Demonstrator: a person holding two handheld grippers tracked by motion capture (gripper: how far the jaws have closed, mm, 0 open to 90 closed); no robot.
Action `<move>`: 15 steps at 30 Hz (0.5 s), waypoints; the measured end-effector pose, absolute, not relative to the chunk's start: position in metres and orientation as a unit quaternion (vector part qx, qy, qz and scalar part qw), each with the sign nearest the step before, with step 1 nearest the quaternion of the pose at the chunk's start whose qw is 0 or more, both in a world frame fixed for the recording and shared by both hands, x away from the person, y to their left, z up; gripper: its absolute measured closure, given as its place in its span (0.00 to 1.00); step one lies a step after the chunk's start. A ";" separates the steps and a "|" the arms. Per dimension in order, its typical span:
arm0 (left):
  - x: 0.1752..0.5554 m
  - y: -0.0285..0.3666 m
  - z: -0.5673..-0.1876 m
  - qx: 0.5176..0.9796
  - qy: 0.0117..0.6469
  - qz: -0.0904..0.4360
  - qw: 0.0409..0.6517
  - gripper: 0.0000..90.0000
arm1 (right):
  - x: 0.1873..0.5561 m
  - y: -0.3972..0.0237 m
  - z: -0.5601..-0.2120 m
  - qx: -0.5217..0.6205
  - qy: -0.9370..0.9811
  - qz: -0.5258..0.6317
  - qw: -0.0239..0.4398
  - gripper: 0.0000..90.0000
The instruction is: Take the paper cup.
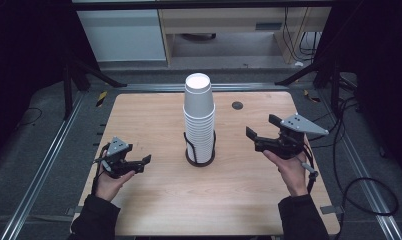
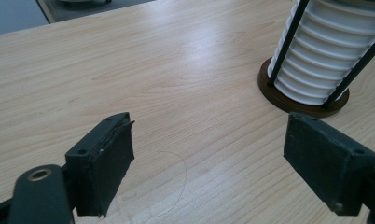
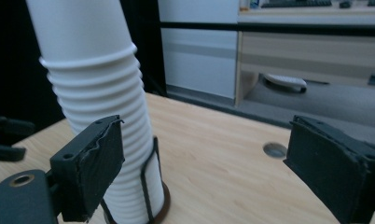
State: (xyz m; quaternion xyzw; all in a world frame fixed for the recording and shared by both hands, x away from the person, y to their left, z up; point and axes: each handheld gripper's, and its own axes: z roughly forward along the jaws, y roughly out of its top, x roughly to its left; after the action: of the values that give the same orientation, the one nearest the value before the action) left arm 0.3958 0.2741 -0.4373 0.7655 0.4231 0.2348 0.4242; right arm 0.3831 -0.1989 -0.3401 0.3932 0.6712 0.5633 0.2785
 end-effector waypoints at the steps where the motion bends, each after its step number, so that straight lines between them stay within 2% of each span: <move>1: 0.396 0.274 -0.437 0.765 0.423 0.235 0.424 0.17 | 0.383 -0.199 -0.340 0.393 0.671 0.563 0.279 0.12; 7: 0.396 0.274 -0.437 0.765 0.423 0.234 0.426 0.17 | 0.391 -0.172 -0.317 0.362 0.662 0.596 0.277 0.12; 15: 0.396 0.272 -0.439 0.767 0.422 0.231 0.425 0.17 | 0.399 -0.145 -0.311 0.343 0.657 0.617 0.265 0.11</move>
State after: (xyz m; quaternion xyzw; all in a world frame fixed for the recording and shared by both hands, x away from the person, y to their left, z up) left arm 0.3959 0.2715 -0.4392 0.7665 0.4225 0.2311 0.4249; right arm 0.3989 -0.1448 -0.3113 0.3426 0.6572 0.6168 0.2650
